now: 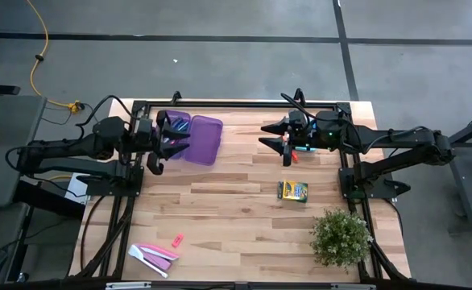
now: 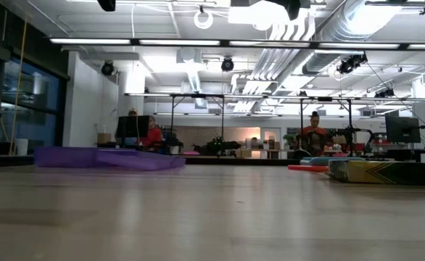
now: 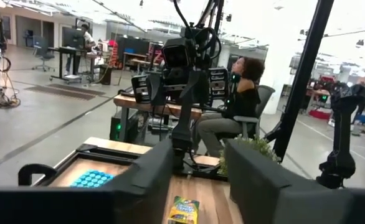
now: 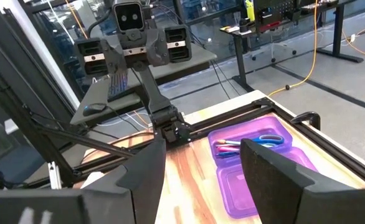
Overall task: Pack school essentials
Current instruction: Put the orange pen into the purple supply box
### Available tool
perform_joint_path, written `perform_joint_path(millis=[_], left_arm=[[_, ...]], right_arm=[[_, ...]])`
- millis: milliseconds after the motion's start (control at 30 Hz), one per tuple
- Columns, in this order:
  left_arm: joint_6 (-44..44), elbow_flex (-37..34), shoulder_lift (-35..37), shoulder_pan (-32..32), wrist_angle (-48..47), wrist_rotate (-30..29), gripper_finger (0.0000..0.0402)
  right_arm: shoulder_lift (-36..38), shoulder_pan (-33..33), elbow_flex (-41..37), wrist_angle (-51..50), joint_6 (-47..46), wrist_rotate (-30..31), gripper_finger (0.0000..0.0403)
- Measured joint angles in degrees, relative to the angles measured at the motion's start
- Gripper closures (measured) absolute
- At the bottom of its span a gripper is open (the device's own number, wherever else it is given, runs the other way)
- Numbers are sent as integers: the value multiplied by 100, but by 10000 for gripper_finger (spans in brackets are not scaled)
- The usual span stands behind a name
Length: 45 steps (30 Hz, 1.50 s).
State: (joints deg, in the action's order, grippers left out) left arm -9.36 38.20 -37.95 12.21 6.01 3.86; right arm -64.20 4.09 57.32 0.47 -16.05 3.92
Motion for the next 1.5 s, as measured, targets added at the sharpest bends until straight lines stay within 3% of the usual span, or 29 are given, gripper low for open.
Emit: perform_joint_path(millis=[133,200,433,667,867,1200,1500], left_arm=[[154,0,70,0,-149,0,366],[185,0,128,2,-247,-18,390],[155,0,199,2,-408,-252,400],[144,0,142,2,-560,-472,401],[105,2,87,3,-546,-476,401],[100,2,83,4,-539,-474,401],[54,2,83,2,-536,-475,401]], right_arm=[[0,1,0,0,68,-2,203],[0,-1,0,2,87,0,203],[-1,65,47,-214,-490,797,203],[-700,811,1320,-3142,-1221,1199,215],[-1773,1563,1779,-4955,-1242,633,230],[-3493,2339,1574,-5108,-1199,399,233],[-4146,2645,1574,-5165,-1339,349,233]])
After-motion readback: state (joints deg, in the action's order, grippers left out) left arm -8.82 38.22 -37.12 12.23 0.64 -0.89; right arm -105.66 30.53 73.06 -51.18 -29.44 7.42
